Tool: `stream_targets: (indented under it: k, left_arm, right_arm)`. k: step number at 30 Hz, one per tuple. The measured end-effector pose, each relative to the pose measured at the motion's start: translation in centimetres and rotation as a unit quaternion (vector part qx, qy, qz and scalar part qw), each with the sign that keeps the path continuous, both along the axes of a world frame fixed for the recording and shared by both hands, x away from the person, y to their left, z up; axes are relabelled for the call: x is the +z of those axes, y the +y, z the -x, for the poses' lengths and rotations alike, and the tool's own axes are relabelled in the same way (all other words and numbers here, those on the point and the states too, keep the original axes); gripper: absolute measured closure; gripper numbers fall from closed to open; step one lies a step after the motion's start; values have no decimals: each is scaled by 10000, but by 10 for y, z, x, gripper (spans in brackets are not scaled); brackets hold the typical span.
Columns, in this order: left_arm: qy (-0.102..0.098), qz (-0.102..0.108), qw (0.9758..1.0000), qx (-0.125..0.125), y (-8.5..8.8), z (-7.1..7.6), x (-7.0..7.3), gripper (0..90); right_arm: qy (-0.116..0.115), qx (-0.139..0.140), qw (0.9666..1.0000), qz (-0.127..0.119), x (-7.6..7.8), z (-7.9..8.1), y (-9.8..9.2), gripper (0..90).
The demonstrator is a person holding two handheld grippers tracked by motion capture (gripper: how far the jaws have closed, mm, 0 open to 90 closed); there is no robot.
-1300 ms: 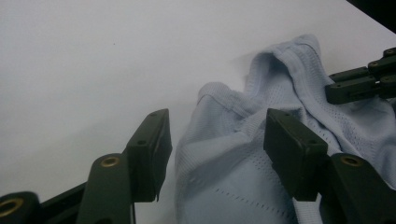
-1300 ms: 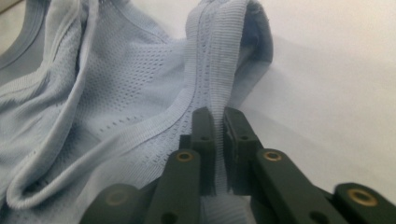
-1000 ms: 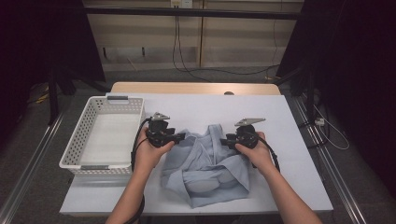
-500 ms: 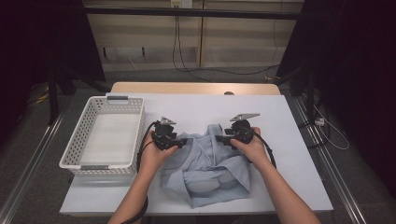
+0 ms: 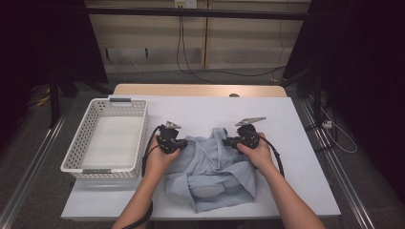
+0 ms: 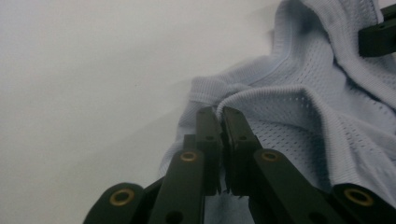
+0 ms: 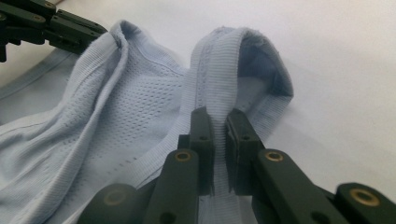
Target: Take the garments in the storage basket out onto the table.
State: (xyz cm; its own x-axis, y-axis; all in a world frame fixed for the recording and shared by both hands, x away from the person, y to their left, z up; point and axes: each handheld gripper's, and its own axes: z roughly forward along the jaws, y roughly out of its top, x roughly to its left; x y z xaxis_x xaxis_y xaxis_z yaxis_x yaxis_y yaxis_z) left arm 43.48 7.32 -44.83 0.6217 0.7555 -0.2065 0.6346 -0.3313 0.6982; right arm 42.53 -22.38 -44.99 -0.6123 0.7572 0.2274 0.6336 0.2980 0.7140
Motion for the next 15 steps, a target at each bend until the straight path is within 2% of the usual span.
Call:
stream_targets:
  k: [1, 3, 5, 8, 10, 15]
  left_arm:
    - [-10, 180, 9998, 31, 1, 1, 4, 870]
    - [-36, 379, 9993, 28, 5, 1, 14, 871]
    - [-124, 471, 9988, 38, 9, 2, 24, 871]
    - [-192, 573, 9982, 65, 14, 1, 34, 872]
    - [-171, 585, 9981, 52, 15, 1, 36, 873]
    - [-166, 685, 9975, 5, 12, 0, 40, 874]
  right_arm:
    - [-39, -16, 10000, -25, 1, 1, -1, 844]
    - [-65, -60, 9999, -120, 2, 4, -4, 846]
    - [-87, -87, 9997, -216, 3, 5, -7, 849]
    - [-121, -162, 9994, -276, 5, 7, -12, 850]
    - [-146, -197, 9991, -360, 7, 8, -15, 850]
    - [-308, -233, 9985, -381, 14, 12, -16, 851]
